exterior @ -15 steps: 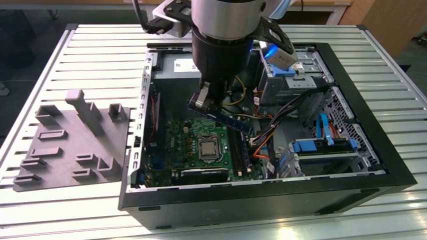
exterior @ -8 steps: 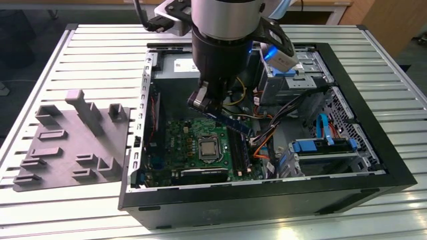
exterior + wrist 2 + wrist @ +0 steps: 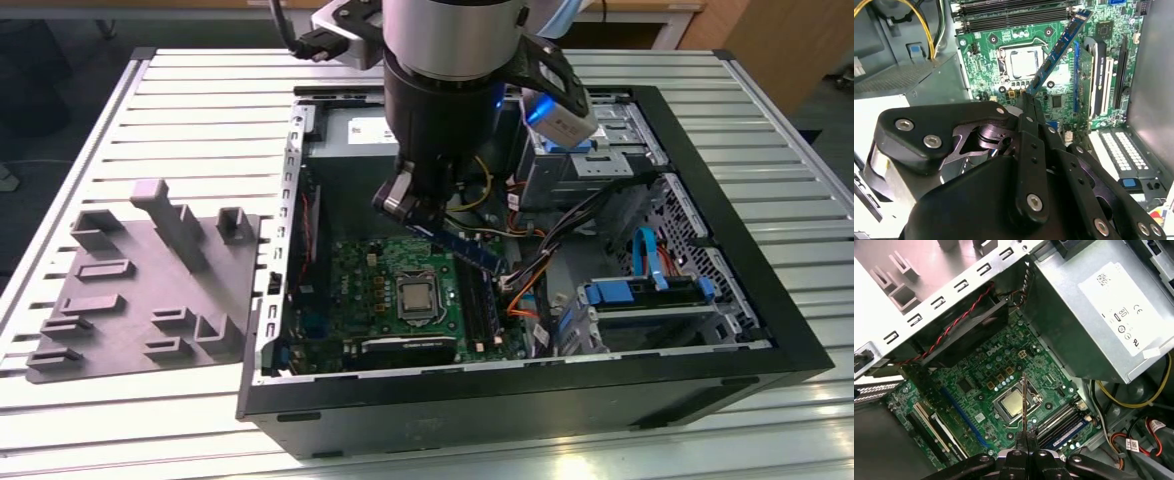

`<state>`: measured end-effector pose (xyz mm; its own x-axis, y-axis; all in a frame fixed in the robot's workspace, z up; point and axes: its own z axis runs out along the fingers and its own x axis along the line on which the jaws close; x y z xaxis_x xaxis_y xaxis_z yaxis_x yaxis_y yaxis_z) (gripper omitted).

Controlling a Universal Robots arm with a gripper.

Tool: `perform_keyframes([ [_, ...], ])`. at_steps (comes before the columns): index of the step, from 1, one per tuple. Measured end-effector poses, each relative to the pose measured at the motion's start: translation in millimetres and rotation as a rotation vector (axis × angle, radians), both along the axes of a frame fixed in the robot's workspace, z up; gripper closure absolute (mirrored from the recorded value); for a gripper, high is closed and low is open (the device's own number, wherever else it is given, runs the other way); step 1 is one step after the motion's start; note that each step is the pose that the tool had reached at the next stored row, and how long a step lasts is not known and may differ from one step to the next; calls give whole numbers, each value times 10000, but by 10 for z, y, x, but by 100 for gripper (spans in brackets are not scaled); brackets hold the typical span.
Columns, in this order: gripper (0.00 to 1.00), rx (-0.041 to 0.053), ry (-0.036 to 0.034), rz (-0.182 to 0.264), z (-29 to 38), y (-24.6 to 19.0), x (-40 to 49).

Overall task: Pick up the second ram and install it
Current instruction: 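Insert the second ram into the second slot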

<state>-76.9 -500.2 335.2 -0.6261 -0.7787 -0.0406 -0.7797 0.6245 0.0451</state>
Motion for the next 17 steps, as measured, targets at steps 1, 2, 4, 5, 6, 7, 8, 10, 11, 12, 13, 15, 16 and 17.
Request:
perform_keyframes([
  [1,89,0,0,-80,0,0,0],
  [2,89,0,0,-160,0,0,0],
  [4,89,-1,0,-318,0,0,0],
  [5,89,0,0,-398,0,0,0],
  [6,89,0,0,-470,0,0,0],
  [7,89,0,0,-538,0,0,0],
  [8,89,0,0,-607,0,0,0],
  [10,89,0,0,-744,0,0,0],
  [11,89,0,0,-802,0,0,0],
  [12,89,0,0,-865,0,0,0],
  [13,89,0,0,-928,0,0,0],
  [15,89,0,0,-1053,0,0,0],
  [16,89,0,0,-1109,0,0,0],
  [17,89,0,0,-1168,0,0,0],
])
